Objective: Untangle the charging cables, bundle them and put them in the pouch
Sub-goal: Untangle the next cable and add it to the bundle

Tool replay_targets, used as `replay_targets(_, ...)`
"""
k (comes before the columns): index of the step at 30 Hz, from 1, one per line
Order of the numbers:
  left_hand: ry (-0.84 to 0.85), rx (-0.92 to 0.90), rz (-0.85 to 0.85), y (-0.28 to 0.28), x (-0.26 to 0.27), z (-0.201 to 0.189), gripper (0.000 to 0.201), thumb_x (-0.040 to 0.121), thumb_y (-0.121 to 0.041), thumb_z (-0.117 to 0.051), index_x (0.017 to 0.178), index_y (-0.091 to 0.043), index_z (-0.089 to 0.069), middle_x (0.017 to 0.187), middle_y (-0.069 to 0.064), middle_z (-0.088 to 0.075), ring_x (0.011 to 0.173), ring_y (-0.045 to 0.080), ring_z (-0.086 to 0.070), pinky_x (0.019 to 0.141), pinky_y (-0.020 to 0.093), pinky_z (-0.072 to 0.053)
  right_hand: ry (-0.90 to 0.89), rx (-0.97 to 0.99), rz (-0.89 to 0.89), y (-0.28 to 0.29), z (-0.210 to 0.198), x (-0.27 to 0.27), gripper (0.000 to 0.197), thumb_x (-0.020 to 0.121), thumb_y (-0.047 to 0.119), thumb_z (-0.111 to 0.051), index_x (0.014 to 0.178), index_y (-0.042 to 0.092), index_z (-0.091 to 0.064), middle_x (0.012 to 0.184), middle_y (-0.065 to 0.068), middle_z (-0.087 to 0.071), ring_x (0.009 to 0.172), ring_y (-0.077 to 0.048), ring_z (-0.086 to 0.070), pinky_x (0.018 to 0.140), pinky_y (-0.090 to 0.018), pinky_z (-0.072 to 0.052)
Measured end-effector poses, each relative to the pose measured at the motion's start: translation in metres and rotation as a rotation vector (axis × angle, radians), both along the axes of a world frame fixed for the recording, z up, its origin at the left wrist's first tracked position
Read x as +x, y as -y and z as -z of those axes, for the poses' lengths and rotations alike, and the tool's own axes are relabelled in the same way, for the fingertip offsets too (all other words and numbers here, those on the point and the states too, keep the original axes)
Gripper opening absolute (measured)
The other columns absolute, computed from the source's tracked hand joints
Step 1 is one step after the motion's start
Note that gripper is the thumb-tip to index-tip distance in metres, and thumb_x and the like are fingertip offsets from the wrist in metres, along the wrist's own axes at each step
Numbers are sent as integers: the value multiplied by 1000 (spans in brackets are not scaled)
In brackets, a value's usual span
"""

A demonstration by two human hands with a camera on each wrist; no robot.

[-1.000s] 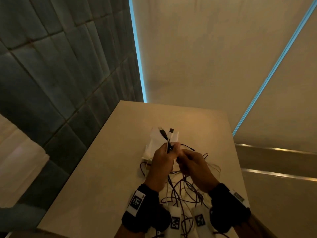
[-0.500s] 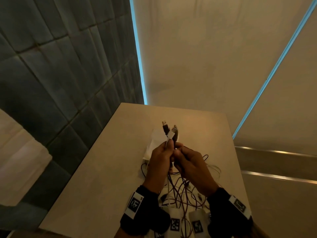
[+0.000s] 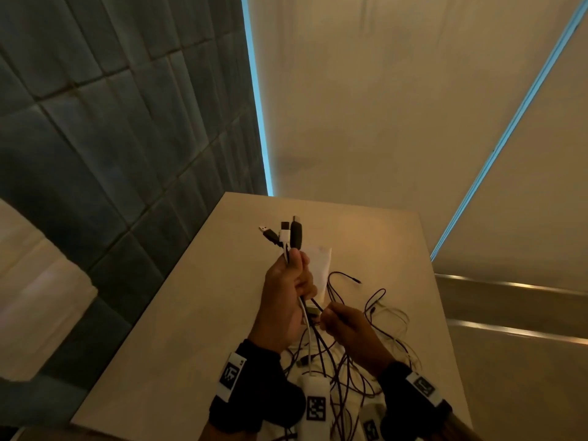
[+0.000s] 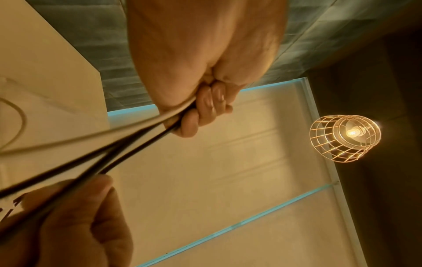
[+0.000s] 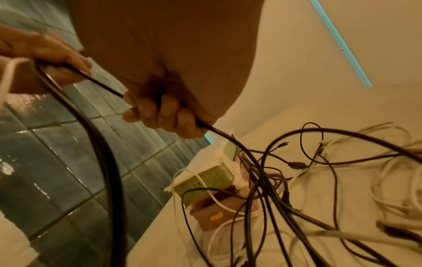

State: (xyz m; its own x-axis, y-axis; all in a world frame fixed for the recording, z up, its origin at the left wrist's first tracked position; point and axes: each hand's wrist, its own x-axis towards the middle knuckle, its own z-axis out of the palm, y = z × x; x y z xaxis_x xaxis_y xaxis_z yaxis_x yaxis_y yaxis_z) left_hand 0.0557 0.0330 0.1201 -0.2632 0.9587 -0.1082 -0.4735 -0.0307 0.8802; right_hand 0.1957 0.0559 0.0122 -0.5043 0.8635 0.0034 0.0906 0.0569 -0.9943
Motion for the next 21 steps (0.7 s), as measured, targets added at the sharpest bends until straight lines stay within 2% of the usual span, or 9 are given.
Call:
replay_targets(3, -30, -3, 3, 2, -4, -2, 30, 101, -27, -38, 82, -9, -52, 55, -4, -28, 48, 9, -22, 48, 25, -22, 46, 32, 0, -2, 18, -3, 27, 99, 22, -46, 77, 15, -57, 74, -2, -54, 68, -14, -46, 64, -26, -40)
replay_targets(5, -8, 31, -30, 3, -10, -6, 32, 102, -25, -36, 77, -11, -49, 54, -5, -27, 47, 10, -20, 48, 27, -19, 105, 46, -2, -2, 32, -1, 27, 101, 22, -43, 77, 21, -56, 73, 5, -53, 68, -13, -45, 64, -30, -39)
replay_targets(7, 35, 63, -69, 5, -17, -10, 34, 103, -24, -34, 75, -13, -48, 53, -5, -27, 45, 9, -19, 46, 26, -17, 181, 80, 1, -2, 47, 3, 30, 101, 22, -42, 74, 23, -53, 69, 9, -50, 64, -12, -44, 62, -32, -38)
replay_targets(10, 82, 62, -117, 4, -25, -11, 35, 104, -22, -32, 73, -14, -47, 51, -7, -26, 41, 7, -18, 41, 22, -17, 239, 52, 36, -6, 63, 7, 32, 102, 22, -42, 72, 24, -52, 67, 6, -49, 61, -11, -42, 59, -31, -36)
replay_targets(12, 73, 22, -140, 4, -27, -9, 35, 104, -23, -32, 72, -15, -46, 50, -7, -26, 39, 6, -18, 40, 21, -17, 235, 2, 91, -10, 60, 6, 29, 99, 25, -44, 72, 21, -53, 67, 3, -49, 61, -13, -43, 59, -32, -37)
replay_targets(15, -14, -64, -151, 4, -26, -7, 35, 104, -25, -32, 74, -16, -46, 49, -5, -30, 39, 8, -18, 40, 21, -17, 166, -48, 210, -18, 22, -2, 22, 97, 22, -51, 78, 14, -60, 63, 0, -48, 57, -14, -43, 52, -29, -38)
replay_targets(17, -73, -123, -149, 4, -25, -5, 34, 104, -26, -31, 75, -15, -45, 50, 0, -42, 38, 9, -26, 39, 21, -20, 31, -51, 224, -21, -18, -10, 17, 95, 16, -56, 81, 7, -62, 61, -1, -47, 52, -13, -41, 47, -26, -36)
replay_targets(19, -104, -174, -139, 3, -22, -3, 32, 104, -27, -31, 79, -14, -45, 59, 7, -61, 42, 13, -44, 41, 22, -28, -71, 34, 180, -18, -56, -18, 15, 92, 12, -59, 81, 3, -62, 60, -3, -49, 52, -13, -41, 47, -26, -35)
replay_targets(21, -106, -206, -114, 3, -20, -3, 31, 104, -29, -32, 82, -13, -47, 74, 10, -73, 60, 20, -64, 50, 28, -46, -147, 136, 98, -11, -82, -25, 14, 92, 6, -58, 82, -2, -61, 66, -4, -55, 54, -11, -46, 51, -23, -38)
